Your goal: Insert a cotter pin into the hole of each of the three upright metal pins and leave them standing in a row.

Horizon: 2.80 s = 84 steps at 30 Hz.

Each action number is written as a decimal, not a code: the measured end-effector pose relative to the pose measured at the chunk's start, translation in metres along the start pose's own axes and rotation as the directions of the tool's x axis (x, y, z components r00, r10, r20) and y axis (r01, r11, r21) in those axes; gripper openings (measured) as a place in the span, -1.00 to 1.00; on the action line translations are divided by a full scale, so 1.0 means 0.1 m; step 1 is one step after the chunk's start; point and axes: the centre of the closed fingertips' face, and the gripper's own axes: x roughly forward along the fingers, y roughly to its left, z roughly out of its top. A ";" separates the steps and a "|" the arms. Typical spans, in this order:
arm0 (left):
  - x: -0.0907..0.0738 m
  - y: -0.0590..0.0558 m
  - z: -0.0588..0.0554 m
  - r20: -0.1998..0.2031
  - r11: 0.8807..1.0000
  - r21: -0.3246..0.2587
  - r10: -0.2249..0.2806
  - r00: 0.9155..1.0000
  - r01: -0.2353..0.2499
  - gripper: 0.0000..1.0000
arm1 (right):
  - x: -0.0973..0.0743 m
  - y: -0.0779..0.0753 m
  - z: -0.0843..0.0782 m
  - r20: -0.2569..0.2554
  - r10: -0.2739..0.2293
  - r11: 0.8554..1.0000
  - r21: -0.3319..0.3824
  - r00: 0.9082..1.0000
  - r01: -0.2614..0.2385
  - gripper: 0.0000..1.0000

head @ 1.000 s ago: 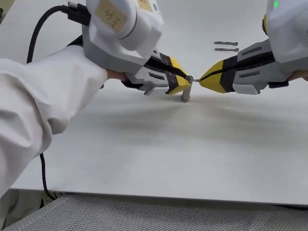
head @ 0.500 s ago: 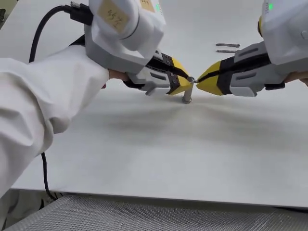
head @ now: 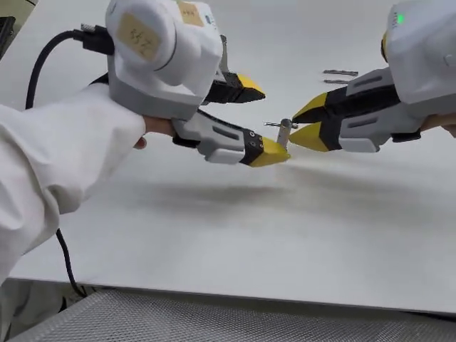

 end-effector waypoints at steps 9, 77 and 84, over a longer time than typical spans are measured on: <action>-0.11 -0.04 -0.14 0.016 0.998 -0.056 -0.009 1.000 0.010 0.96 | 0.04 -0.03 -0.02 -0.006 0.004 1.000 0.001 1.000 -0.004 -0.80; -0.07 -0.04 -0.18 0.011 0.998 -0.060 0.028 1.000 -0.027 0.93 | 0.13 -0.49 0.13 -0.023 0.064 0.991 -0.116 0.998 -0.066 -0.92; -0.09 -0.03 -0.15 0.023 0.997 -0.074 0.034 0.999 -0.032 0.93 | 0.14 -0.50 0.14 -0.027 0.062 0.987 -0.148 0.998 -0.065 -0.91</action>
